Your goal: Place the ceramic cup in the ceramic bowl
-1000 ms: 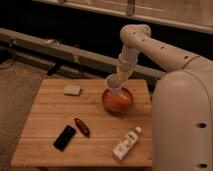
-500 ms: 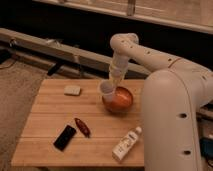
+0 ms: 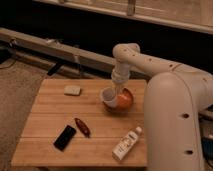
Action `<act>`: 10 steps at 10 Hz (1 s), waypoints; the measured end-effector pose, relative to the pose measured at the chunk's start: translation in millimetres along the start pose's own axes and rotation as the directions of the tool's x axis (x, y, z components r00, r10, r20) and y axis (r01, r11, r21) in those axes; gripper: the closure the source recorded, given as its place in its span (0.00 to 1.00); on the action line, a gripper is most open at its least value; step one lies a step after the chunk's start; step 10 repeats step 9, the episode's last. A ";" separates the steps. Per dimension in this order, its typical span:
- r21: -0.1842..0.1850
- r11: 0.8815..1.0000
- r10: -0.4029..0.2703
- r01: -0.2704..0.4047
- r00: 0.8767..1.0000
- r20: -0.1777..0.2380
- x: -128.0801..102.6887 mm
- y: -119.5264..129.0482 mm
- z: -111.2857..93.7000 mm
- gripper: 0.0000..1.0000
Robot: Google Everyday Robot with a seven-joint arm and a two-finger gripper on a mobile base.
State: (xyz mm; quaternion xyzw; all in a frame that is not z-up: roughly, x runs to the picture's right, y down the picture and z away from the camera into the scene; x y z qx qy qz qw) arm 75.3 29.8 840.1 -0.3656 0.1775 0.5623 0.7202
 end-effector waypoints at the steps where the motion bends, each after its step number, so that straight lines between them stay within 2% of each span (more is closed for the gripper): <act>1: -0.004 1.000 0.015 -0.015 1.000 0.004 4.5 -5.6 -1.0 0.20; 4: -0.007 1.000 0.031 -0.031 0.998 0.055 3.2 -6.8 -13.4 0.20; 7: 0.005 1.000 0.007 -0.008 0.994 0.107 -2.0 0.3 -29.0 0.20; 8: 0.017 1.000 -0.012 0.010 0.993 0.118 -5.4 7.0 -33.6 0.20; 10: 0.019 1.000 -0.012 0.010 0.993 0.115 -4.9 6.3 -32.2 0.20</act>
